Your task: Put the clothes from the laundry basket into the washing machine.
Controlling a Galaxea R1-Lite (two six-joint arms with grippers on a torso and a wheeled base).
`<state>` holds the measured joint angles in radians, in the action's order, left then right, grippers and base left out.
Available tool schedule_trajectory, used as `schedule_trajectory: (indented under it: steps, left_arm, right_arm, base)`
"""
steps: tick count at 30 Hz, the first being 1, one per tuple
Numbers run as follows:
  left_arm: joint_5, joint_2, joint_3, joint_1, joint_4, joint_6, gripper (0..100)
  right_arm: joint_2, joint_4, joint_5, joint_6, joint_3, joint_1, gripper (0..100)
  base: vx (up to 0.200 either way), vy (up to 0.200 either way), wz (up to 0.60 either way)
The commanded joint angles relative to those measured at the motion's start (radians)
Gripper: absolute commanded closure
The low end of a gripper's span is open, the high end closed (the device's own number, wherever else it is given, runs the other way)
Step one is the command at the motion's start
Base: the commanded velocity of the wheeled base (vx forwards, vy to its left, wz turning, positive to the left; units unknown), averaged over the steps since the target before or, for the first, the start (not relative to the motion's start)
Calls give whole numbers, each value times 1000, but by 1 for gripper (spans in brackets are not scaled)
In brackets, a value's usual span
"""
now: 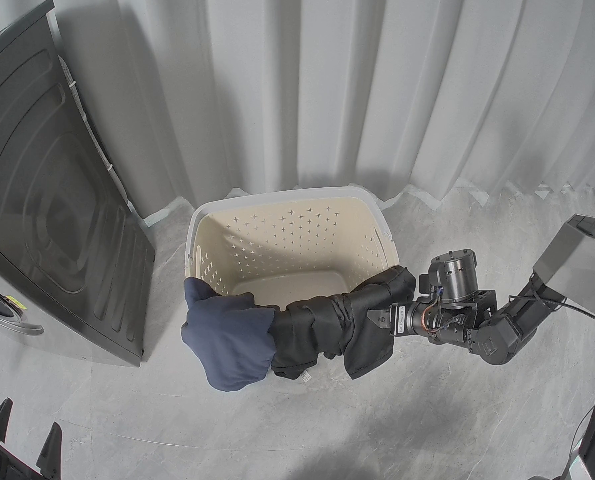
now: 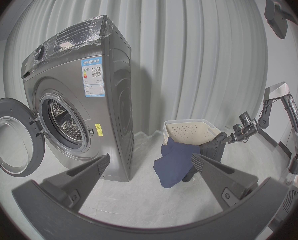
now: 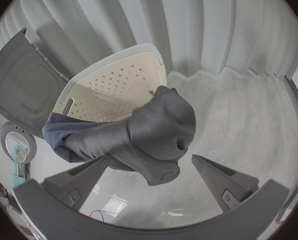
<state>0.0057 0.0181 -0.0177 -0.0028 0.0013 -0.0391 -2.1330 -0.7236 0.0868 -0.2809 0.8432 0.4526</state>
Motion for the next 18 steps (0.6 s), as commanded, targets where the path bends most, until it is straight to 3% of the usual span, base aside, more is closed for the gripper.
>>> schedule_trajectory:
  steps: [1, 9, 10, 18]
  left_arm:
    - [0, -12, 15, 0, 0, -1, 0]
    - [0, -12, 15, 1, 0, -2, 0]
    - [0, -12, 15, 0, 0, -2, 0]
    - [0, -12, 15, 1, 0, -2, 0]
  right_arm:
    - [-42, -20, 5, 2, 34, 2, 0]
    - [-73, -31, 8, 0, 57, -3, 0]
    - [-73, -31, 8, 0, 57, -3, 100]
    - [-44, -115, 5, 5, -9, 26, 100]
  base:
    - [0, 0, 0]
    - [0, 0, 0]
    - [0, 0, 0]
    - [0, 0, 0]
